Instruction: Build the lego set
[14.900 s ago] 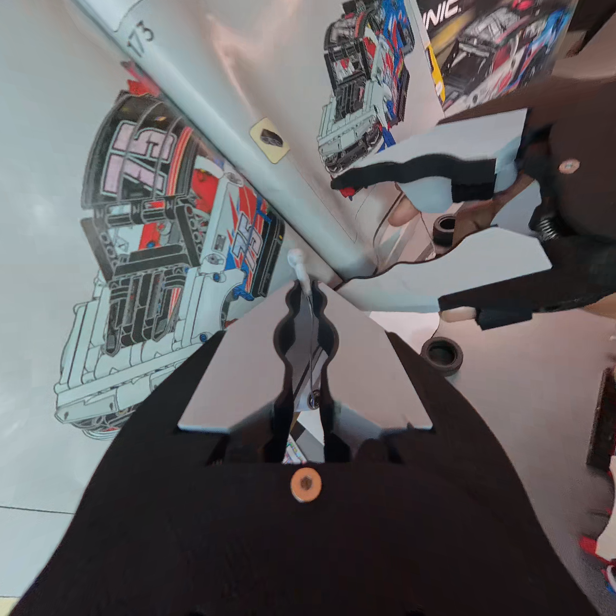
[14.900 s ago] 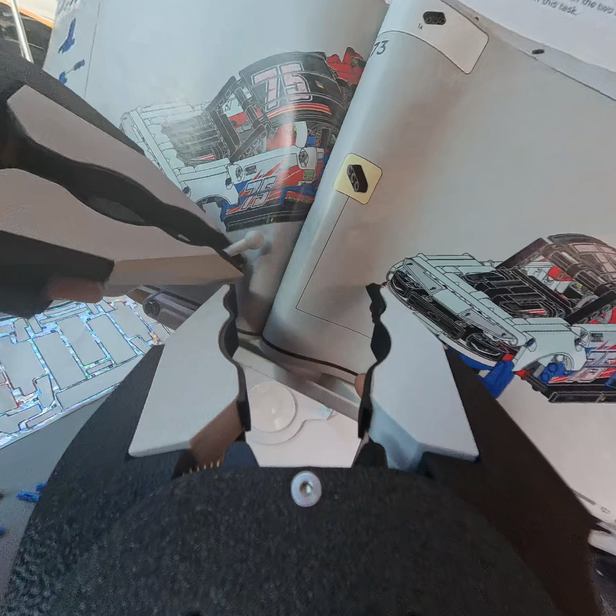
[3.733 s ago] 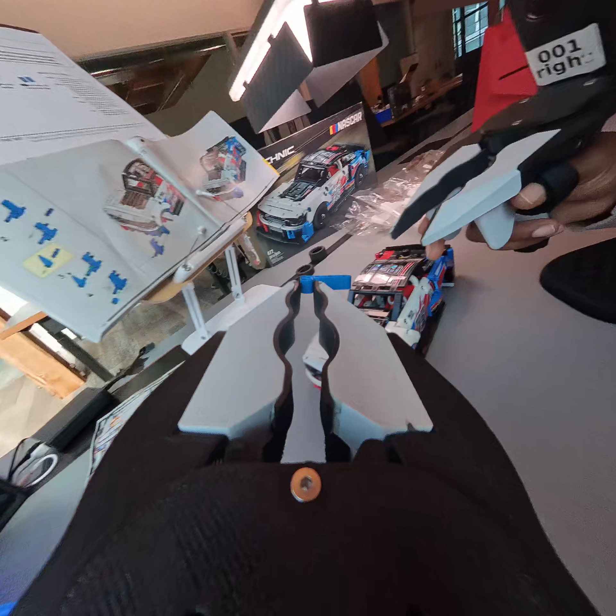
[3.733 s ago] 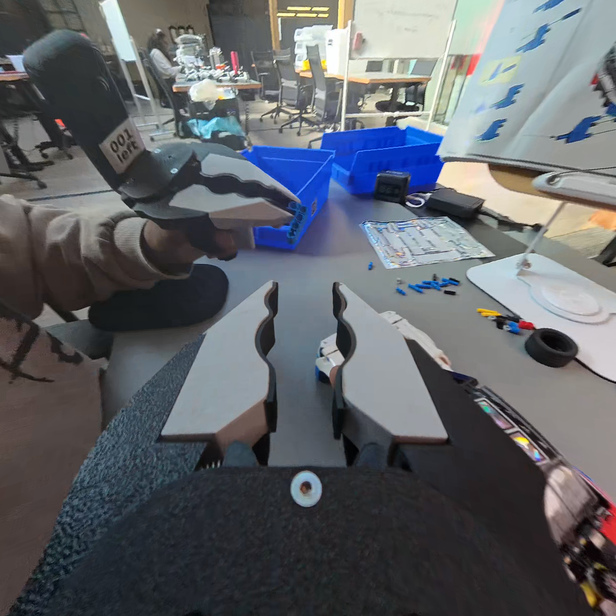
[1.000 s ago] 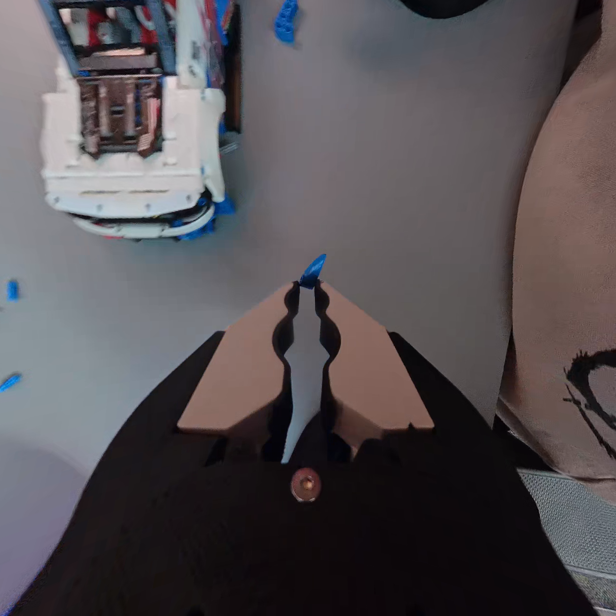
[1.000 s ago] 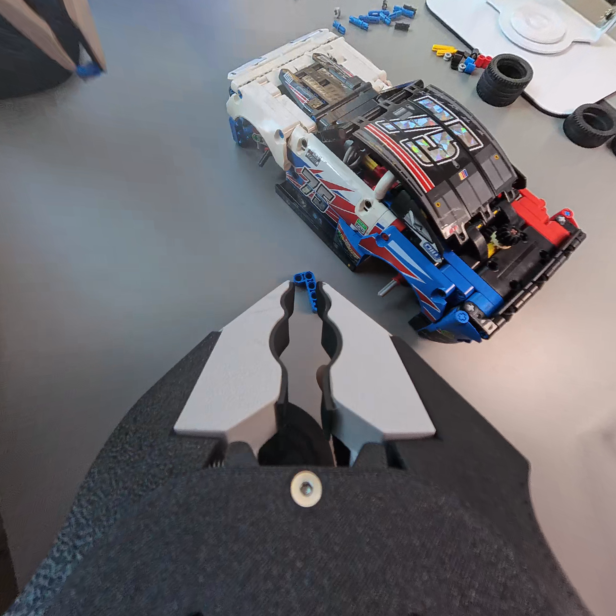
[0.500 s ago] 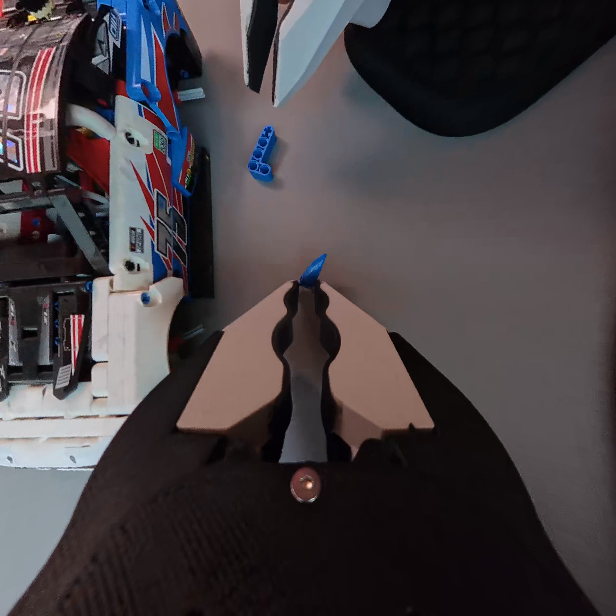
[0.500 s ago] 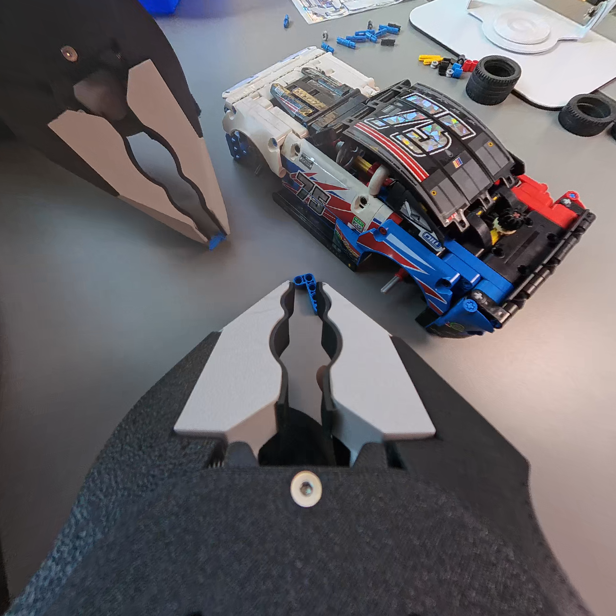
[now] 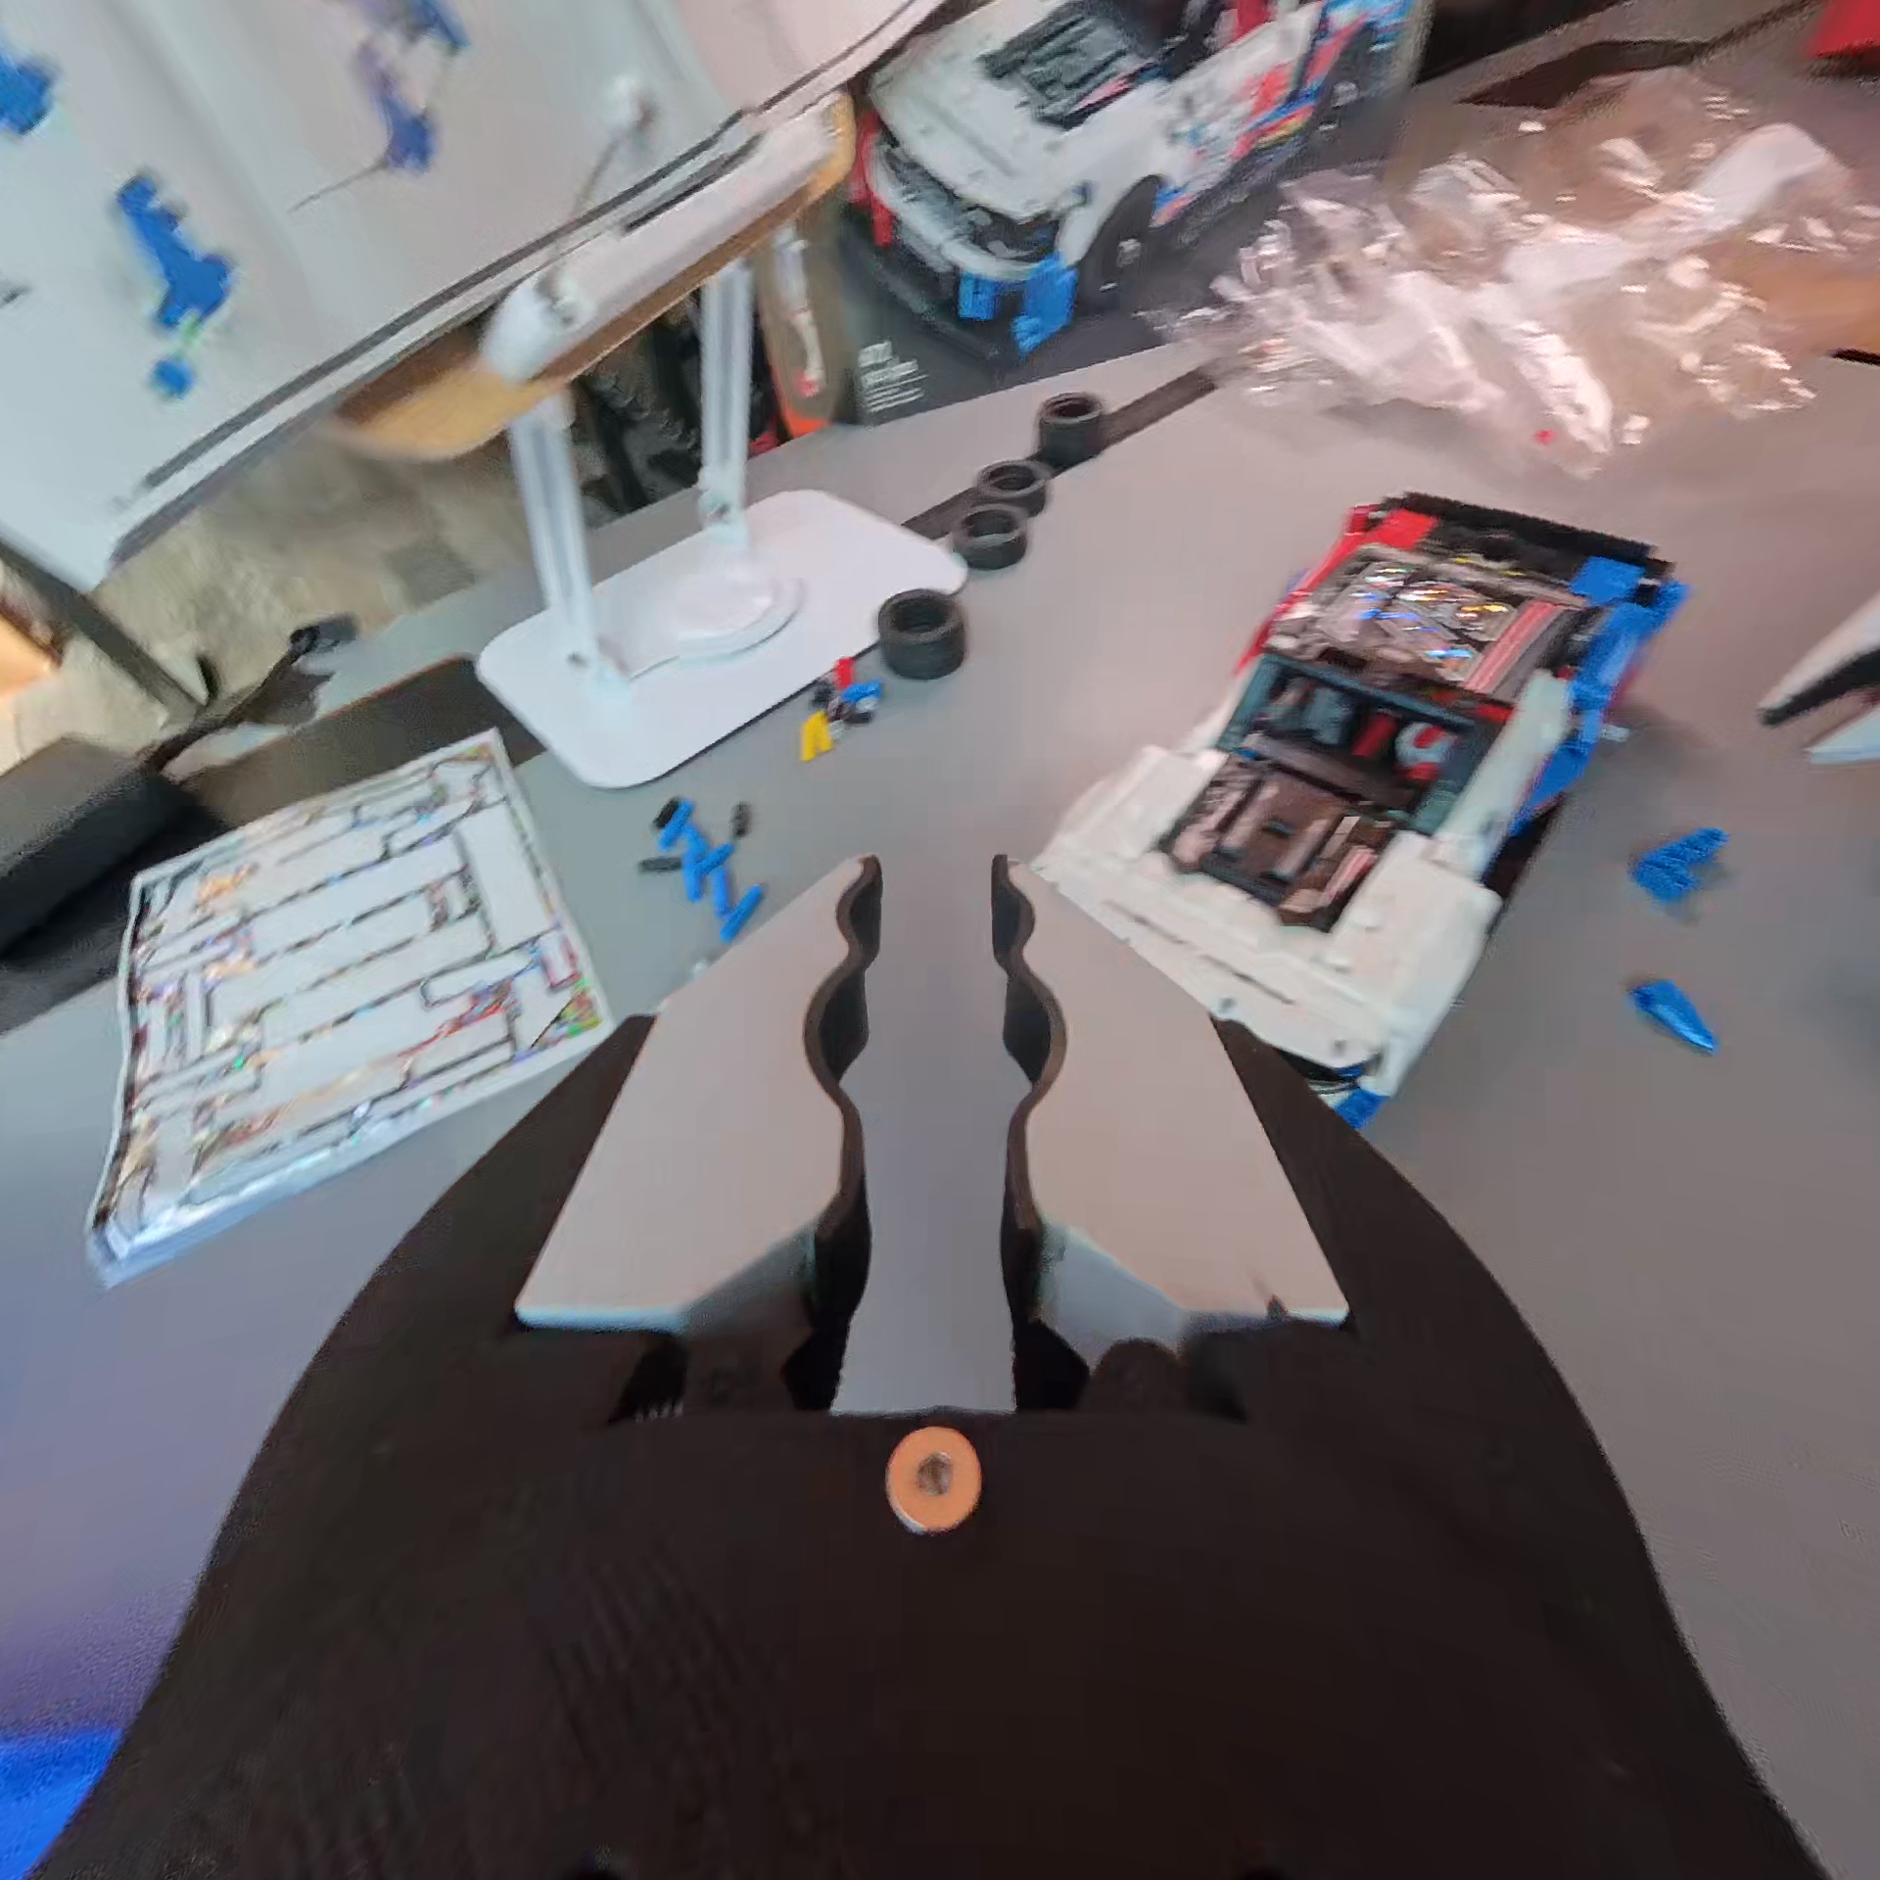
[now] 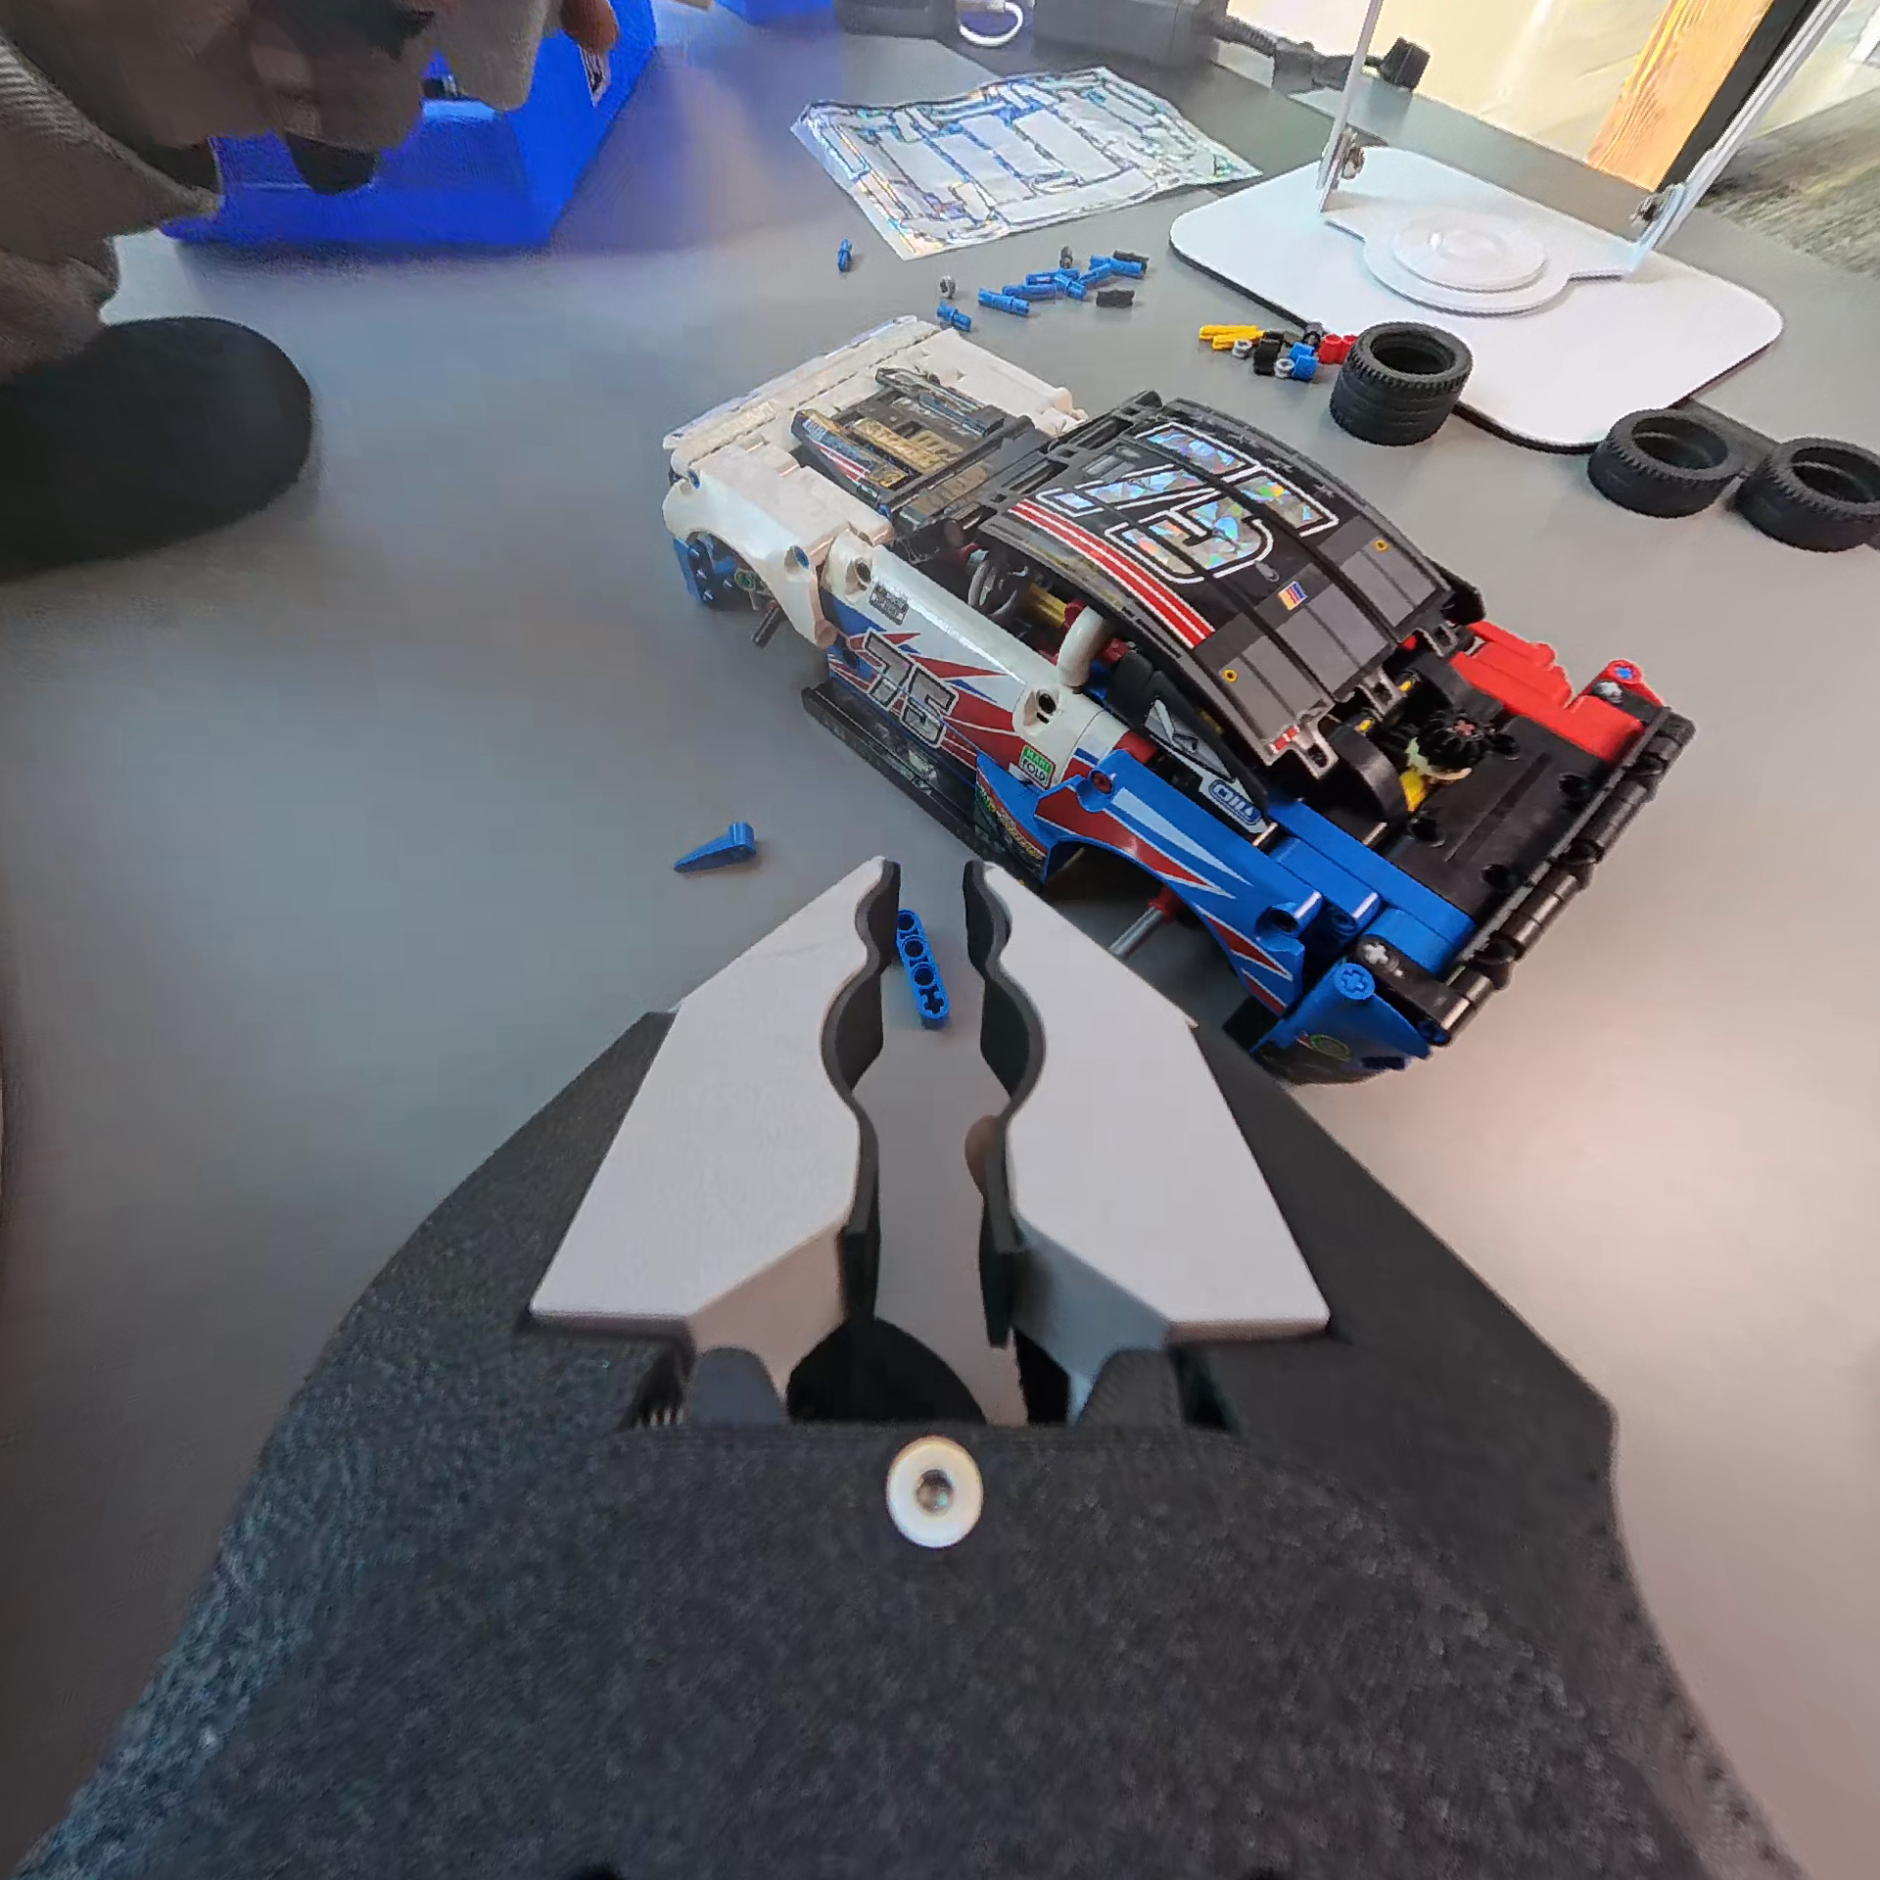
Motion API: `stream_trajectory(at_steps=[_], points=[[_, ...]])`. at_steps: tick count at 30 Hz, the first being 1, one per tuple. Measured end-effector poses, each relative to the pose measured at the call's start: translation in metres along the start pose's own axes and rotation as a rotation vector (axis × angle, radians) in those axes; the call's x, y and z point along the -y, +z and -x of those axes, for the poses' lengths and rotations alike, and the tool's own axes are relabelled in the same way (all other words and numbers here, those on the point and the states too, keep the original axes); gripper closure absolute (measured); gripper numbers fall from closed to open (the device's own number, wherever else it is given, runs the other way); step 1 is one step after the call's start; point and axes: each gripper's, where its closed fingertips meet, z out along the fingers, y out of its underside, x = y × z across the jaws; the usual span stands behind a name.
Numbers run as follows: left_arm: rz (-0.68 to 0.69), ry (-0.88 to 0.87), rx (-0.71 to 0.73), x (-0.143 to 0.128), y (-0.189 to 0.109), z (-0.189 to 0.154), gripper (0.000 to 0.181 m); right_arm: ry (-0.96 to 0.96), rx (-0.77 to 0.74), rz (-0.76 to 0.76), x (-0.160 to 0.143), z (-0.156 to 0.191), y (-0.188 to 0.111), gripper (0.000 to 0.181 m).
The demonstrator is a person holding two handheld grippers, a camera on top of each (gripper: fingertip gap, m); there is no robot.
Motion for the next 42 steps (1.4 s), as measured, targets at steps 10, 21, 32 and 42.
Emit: stream_trajectory(at_steps=[10, 21, 32, 42], points=[[-0.023, -0.24, 0.147, -0.052, 0.015, 0.065, 0.155, -0.117, -0.167, -0.278, 0.096, -0.058, -0.004, 0.159], [0.009, -0.169, 0.13, -0.065, 0.023, 0.051, 0.156, -0.555, 0.17, 0.234, 0.113, -0.113, 0.192, 0.172], [0.011, -0.178, 0.055, -0.065, 0.025, 0.046, 0.158, -0.918, 0.2, 0.597, 0.089, -0.148, 0.25, 0.171], [-0.002, -0.183, 0.001, -0.062, 0.021, 0.039, 0.159, -0.916, 0.275, 0.73, 0.085, -0.148, 0.261, 0.177]])
